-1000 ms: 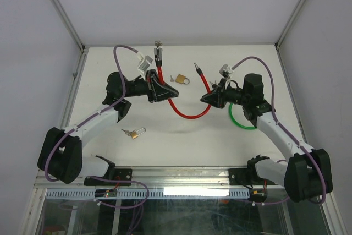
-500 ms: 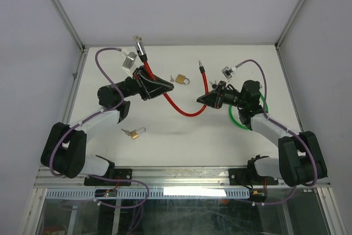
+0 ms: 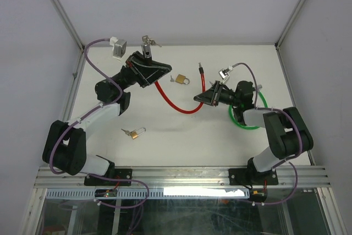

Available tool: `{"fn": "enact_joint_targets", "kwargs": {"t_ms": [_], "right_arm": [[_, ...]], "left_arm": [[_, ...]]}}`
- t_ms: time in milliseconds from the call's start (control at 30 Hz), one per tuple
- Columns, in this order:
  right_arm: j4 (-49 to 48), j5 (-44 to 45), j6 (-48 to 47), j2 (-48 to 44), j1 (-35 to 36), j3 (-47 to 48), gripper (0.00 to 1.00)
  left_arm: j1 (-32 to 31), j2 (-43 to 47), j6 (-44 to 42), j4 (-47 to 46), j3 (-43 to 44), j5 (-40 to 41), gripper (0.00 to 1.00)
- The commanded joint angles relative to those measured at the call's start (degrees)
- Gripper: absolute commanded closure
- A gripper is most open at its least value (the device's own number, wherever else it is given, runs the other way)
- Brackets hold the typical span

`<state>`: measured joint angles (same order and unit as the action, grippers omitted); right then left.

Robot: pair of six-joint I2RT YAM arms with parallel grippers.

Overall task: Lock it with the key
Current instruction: Lock the lock.

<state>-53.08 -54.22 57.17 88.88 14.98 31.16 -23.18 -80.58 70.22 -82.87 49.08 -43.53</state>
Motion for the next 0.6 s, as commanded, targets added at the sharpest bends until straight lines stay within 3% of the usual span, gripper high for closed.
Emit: {"fn": "enact_joint_targets", "kwargs": {"t_ms": [0,100,200,300,367,500,567], "right_arm": [[-6.83,-0.93,1.61,-0.56,-0.76,1.54,1.00],[-8.12,-1.30,2.07,-1.59,-1.08,1.54,1.00],[-9.71,-2.31,2.11,-3.14,-1.48,2.19,1.00],[-8.64,-4.69,-2.03,-6.69,-2.13,4.40,1.00],[2.54,-5.06,-14.10,-12.30,-2.32,7.42,1.00],[40.02,2.16,-50.73,-23.69,0.96,17.63,1.00],[51.97,5.09,-59.59,-23.80,3.02,22.59,1.00]], "left_arm": [[0.58,0.54,-1.40,-16.55,4.09,6.04,0.87],[0.59,0.17,-2.28,-15.94,4.78,4.75,1.00],[0.58,1.23,-5.98,-10.73,4.33,3.17,1.00],[0.57,4.85,-15.70,2.64,3.84,1.22,1.00],[0.50,8.38,-25.92,19.64,4.24,0.98,1.00],[0.22,13.66,-48.40,54.26,9.39,5.93,1.00],[-0.07,13.77,-56.30,65.77,11.71,9.59,1.00]]}}
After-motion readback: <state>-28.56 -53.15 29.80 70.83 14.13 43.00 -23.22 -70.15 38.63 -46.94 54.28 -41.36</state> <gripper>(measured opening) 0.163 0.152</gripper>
